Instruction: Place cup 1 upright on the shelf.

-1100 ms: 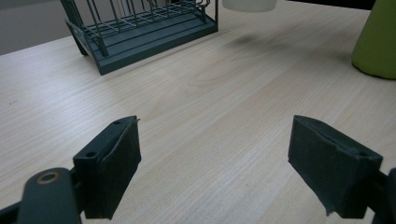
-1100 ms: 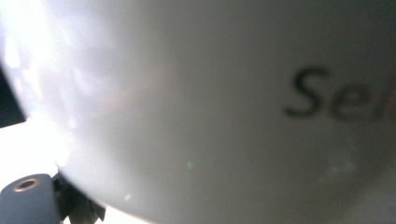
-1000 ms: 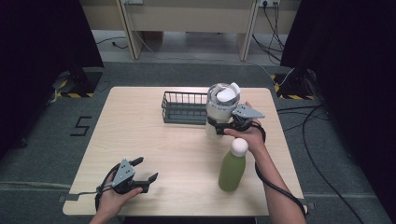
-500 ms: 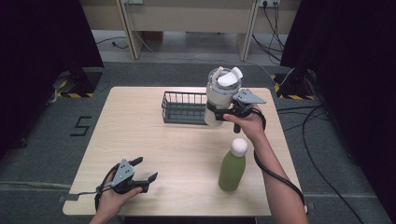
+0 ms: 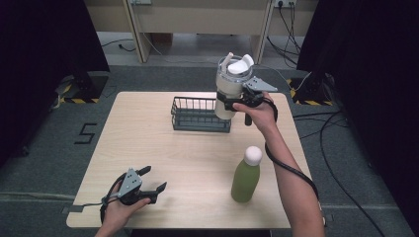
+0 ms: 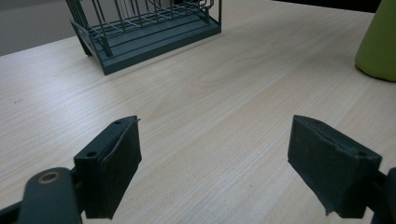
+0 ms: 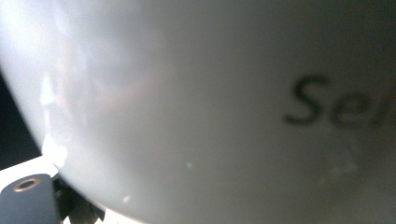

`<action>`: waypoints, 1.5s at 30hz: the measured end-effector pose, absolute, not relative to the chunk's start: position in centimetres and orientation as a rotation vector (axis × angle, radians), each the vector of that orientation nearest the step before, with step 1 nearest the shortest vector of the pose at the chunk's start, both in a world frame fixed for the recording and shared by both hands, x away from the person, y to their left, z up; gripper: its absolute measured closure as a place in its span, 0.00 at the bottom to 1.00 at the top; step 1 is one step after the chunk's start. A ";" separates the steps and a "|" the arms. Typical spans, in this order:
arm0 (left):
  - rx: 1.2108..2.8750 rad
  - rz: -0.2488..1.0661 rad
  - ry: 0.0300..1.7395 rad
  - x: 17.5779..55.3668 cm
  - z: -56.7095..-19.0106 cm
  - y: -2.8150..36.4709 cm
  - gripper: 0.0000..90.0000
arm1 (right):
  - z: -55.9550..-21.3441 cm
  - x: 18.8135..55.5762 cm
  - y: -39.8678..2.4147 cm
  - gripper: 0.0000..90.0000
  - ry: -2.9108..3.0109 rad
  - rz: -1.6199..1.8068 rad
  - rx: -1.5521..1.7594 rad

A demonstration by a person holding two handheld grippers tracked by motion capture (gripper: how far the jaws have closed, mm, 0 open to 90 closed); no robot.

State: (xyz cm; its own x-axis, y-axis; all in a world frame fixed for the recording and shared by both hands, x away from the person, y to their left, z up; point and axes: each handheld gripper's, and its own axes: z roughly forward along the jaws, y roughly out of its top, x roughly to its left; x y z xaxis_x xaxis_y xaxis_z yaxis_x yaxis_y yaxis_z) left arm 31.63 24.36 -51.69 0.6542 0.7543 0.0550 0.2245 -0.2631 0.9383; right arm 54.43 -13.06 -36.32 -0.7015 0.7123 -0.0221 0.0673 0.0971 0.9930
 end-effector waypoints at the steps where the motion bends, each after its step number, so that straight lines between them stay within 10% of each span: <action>1: 1.809 0.622 0.783 31.6 -51.7 24.4 0.18 | -36.2 54.7 -13.0 0.12 1.871 1.644 0.762; 45: 1.810 0.619 0.795 31.7 -52.0 24.3 0.19 | -40.2 60.6 -10.8 0.11 1.948 1.570 0.877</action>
State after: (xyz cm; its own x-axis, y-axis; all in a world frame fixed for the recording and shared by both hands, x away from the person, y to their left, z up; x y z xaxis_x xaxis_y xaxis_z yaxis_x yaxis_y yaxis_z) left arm 31.69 24.26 -51.96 0.6500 0.7583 0.0502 0.2337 -0.2624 0.9362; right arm 60.55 -10.75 -40.20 -0.6759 0.7367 0.0227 0.1787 0.1339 0.9748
